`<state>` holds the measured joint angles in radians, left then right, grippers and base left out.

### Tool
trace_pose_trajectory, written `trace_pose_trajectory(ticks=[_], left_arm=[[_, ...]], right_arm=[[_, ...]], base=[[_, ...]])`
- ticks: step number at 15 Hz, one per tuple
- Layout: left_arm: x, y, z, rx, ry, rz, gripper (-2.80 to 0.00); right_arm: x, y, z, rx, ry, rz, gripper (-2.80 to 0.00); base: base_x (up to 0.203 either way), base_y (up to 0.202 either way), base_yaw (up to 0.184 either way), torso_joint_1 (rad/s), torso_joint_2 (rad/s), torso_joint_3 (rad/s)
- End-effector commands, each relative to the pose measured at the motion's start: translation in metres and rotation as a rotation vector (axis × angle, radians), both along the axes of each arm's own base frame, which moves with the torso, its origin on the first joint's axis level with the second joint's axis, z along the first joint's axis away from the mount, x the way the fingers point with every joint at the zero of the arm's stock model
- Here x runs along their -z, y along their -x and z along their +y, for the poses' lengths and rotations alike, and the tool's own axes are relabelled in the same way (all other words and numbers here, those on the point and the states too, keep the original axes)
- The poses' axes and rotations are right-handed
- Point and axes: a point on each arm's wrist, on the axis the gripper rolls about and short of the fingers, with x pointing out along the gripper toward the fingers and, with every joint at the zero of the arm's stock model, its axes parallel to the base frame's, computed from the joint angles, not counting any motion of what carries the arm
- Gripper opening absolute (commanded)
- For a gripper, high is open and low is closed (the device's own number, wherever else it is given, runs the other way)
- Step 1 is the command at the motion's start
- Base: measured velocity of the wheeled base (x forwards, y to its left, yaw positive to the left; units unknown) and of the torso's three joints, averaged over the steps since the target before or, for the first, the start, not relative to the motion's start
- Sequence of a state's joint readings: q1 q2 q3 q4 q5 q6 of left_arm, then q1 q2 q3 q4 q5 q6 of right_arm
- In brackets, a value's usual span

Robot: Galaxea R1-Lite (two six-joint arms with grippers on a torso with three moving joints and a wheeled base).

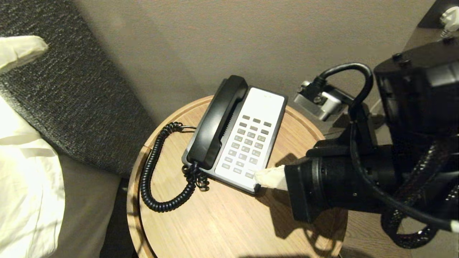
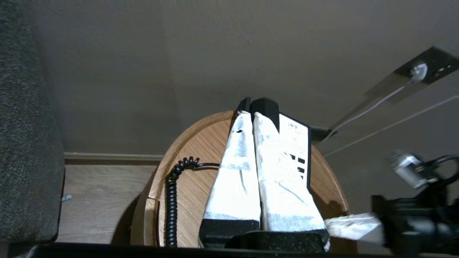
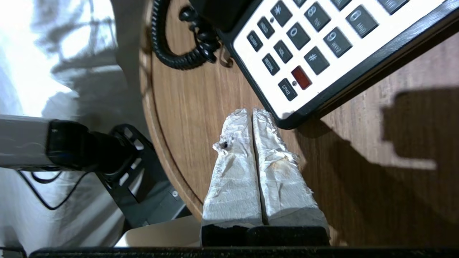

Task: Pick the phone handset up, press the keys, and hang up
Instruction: End the call using the dial pad

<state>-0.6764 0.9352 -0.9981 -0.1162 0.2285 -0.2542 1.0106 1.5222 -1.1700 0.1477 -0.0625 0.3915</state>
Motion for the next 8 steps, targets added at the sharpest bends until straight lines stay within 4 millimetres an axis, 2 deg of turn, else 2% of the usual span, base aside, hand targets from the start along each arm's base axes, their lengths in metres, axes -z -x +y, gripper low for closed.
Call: trace_pose_trajectory(ticks=[1,8], left_arm=[[-0.001,0.006,0.005,-0.004,0.022,-0.013,-2.80],[-0.002,0.007,0.007,-0.004,0.026,-0.018,-2.80]], right_arm=[[0.012,-0.005,0.010,0.000,0.038,0.023,-2.80],[0.024,-0.018,0.020,0.078,0.080,0.009,-2.80]], base=[[0.000,0.000,0.000,0.000,0.00,0.000],[0.000,0.000,0.000,0.000,0.00,0.000]])
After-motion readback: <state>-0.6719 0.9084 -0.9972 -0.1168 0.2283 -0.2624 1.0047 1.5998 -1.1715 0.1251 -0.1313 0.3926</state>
